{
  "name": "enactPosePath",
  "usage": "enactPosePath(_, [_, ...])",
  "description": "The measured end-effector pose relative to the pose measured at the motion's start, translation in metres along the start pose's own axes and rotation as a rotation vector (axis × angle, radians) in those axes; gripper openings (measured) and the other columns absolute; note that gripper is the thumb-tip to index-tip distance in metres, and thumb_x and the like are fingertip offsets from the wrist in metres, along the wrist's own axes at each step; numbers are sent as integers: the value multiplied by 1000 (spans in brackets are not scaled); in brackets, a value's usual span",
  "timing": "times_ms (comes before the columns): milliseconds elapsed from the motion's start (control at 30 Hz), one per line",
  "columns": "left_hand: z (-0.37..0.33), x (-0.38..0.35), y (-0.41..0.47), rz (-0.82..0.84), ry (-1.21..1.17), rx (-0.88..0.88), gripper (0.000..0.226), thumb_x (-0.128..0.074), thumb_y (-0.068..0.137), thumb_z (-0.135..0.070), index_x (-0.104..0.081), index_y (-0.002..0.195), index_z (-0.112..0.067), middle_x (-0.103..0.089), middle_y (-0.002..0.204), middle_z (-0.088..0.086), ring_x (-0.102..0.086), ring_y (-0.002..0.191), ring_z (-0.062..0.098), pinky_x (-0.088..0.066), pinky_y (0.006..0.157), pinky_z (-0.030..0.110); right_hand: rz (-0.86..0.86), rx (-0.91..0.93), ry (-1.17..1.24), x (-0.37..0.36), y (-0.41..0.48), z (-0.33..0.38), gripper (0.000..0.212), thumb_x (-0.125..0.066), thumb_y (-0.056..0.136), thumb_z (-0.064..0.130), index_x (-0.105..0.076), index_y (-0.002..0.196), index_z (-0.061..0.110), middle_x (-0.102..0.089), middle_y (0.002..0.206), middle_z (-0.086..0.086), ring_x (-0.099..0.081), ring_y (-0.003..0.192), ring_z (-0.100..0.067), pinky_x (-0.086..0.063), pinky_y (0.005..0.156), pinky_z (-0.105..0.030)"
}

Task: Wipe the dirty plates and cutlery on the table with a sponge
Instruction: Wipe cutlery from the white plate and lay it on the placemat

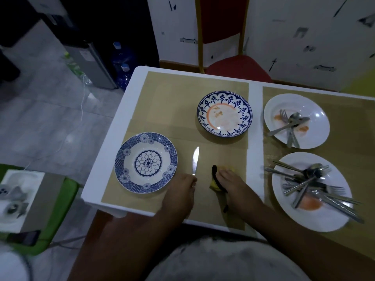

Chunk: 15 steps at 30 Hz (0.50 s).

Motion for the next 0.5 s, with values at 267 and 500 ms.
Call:
enactPosePath(267, [15,-47,-14,321,402,-232,77,-55,88,-9,-21,157,-6,-18,166,12,-17,152,31,-25,120,51,24,50,-56,-10,-4,-1,86,-67,72,-4,-23,145,9,-16,155,-11,-8,144,-28,-4,114,-32])
enactPosePath(500, [8,-37,-13,358,422,-246,83,-48,92,-11,1,158,-8,7,167,9,5,155,26,3,124,36,27,49,-14,-9,-3,-2,78,-57,80,-3,-19,147,12,-9,156,-6,-1,144,-22,-2,114,-29])
Point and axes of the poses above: each hand's wrist, its own y-axis towards the middle knuckle, its own x-axis out of the back of the hand, z = x × y, the point moved 8 cm from there along y, towards the middle knuckle
